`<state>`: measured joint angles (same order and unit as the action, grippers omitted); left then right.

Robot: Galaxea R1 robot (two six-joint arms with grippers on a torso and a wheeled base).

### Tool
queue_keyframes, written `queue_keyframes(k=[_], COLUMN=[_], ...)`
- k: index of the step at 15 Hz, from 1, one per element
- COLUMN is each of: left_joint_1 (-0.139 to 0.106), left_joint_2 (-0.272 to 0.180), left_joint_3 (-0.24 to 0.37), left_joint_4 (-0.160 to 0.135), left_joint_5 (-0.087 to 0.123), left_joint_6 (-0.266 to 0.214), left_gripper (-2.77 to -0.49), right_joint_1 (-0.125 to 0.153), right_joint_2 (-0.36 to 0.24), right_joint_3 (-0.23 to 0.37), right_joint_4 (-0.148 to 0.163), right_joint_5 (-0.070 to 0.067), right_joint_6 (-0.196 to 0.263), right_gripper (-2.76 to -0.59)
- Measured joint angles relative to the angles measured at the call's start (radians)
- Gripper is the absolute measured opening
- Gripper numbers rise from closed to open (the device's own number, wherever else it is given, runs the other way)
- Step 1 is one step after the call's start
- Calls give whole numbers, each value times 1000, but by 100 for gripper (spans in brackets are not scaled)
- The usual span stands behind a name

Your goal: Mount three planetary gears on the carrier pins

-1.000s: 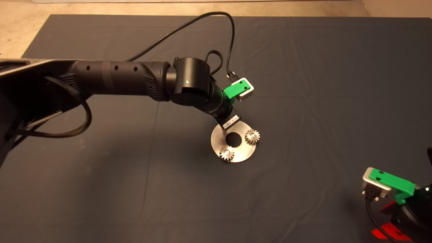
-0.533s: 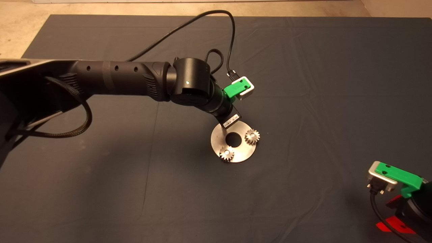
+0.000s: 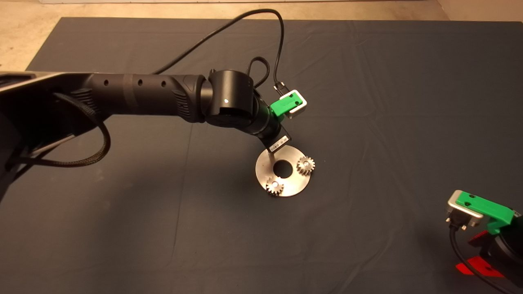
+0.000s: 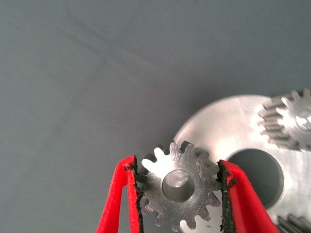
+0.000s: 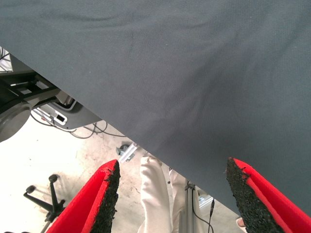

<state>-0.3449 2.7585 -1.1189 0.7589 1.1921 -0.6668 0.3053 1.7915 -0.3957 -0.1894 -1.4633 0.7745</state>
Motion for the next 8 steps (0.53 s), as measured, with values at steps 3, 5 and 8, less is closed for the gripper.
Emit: queue_keyframes(k=[3, 5, 8], left_joint_1=[20, 20, 20], left_joint_2=[0, 0, -3], left_joint_3=[0, 0, 0], left_joint_4=[-1, 0, 0], left_joint_5=[0, 0, 0], left_joint_6=[0, 0, 0], left_gripper=[-262, -262, -262], right_joint_1=[0, 1, 8], right_joint_2=[0, 0, 0], right_joint_3=[0, 0, 0], right_joint_4=[0, 0, 0], right_joint_5=[0, 0, 0], right_joint_6=[0, 0, 0], right_gripper=[-175, -175, -175])
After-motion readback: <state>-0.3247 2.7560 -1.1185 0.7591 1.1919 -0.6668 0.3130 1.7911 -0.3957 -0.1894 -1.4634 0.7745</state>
